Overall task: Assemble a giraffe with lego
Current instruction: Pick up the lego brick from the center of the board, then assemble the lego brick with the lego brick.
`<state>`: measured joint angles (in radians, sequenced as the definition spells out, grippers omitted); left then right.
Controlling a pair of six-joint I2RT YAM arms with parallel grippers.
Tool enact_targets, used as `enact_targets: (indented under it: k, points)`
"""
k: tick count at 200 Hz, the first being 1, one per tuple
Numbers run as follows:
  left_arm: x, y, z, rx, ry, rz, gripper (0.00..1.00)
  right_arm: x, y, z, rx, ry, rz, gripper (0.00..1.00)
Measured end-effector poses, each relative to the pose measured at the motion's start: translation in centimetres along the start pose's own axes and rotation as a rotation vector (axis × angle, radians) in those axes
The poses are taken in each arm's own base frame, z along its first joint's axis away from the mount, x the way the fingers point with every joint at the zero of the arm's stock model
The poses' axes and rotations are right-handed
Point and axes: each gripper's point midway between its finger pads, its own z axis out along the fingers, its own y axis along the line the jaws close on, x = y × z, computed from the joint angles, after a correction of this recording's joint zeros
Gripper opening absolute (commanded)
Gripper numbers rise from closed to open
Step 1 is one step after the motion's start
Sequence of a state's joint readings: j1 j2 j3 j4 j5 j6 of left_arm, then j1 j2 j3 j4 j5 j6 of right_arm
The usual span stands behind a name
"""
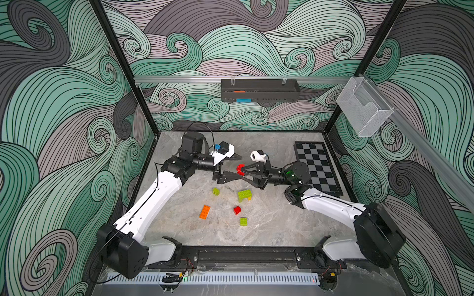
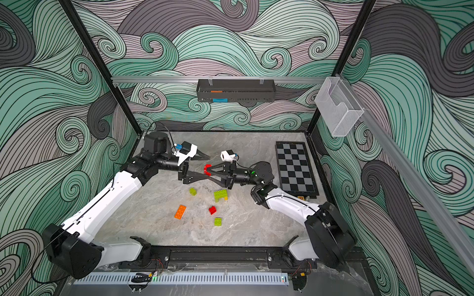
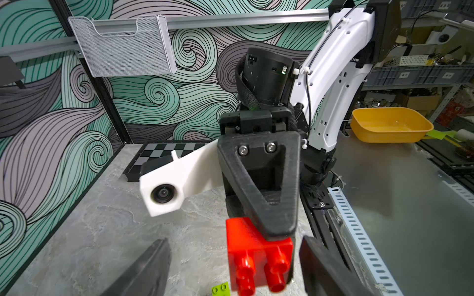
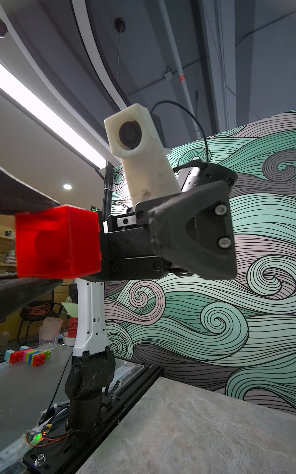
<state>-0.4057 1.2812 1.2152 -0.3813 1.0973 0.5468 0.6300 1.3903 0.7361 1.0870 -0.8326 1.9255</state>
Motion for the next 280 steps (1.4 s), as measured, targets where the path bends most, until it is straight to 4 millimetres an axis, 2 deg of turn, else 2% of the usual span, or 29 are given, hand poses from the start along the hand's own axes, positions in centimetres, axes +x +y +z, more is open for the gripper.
enact_targets:
  k: [38, 72, 97, 116, 125, 145, 160, 176, 214, 242, 254, 280]
  points:
    - [-0.3, -0.2, 0.1, 0.005, 0.007, -0.005, 0.61, 0.0, 0.0, 0.0, -0.001, 0.0, -0.001, 0.11]
    - [-0.9, -0.2, -0.1, -0.001, 0.004, 0.005, 0.45, -0.1, 0.1, 0.0, -0.004, -0.007, -0.002, 0.11]
    - [-0.7, -0.3, 0.0, 0.003, 0.01, -0.014, 0.25, -0.3, 0.1, 0.0, -0.008, -0.014, -0.006, 0.11]
    - [-0.7, -0.4, -0.1, 0.004, 0.012, -0.026, 0.15, -0.4, 0.0, 0.0, -0.008, -0.015, -0.006, 0.13]
    - [-0.7, -0.4, -0.1, 0.005, 0.014, -0.028, 0.11, -0.4, 0.0, 0.0, -0.007, -0.015, -0.006, 0.17]
    - [-0.6, -0.4, -0.1, 0.005, 0.016, -0.035, 0.07, -0.4, -0.1, 0.0, -0.006, -0.015, -0.006, 0.43]
    - [-0.2, -0.3, -0.1, -0.004, 0.033, -0.051, 0.03, -0.5, -0.2, -0.2, -0.001, -0.017, -0.014, 0.5]
    - [0.6, -0.2, -0.2, -0.03, 0.074, -0.08, 0.0, -1.0, -0.9, -1.5, 0.026, -0.044, -0.029, 0.53]
    - [3.4, 0.3, -0.7, -0.132, 0.26, -0.141, 0.0, -2.9, -3.0, -7.4, 0.245, -0.21, -0.142, 0.55]
    - [5.4, -0.7, 1.2, -0.115, 0.48, -0.126, 0.0, -3.5, -4.1, -9.6, 0.448, -0.273, -0.298, 0.55]
    - [6.8, -0.9, 2.3, -0.085, 0.585, -0.145, 0.0, -3.6, -6.0, -10.6, 0.527, -0.277, -0.309, 0.55]
    - [10.5, -0.3, 4.0, -0.038, 0.804, -0.218, 0.0, -3.9, -11.9, -13.0, 0.707, -0.272, -0.245, 0.56]
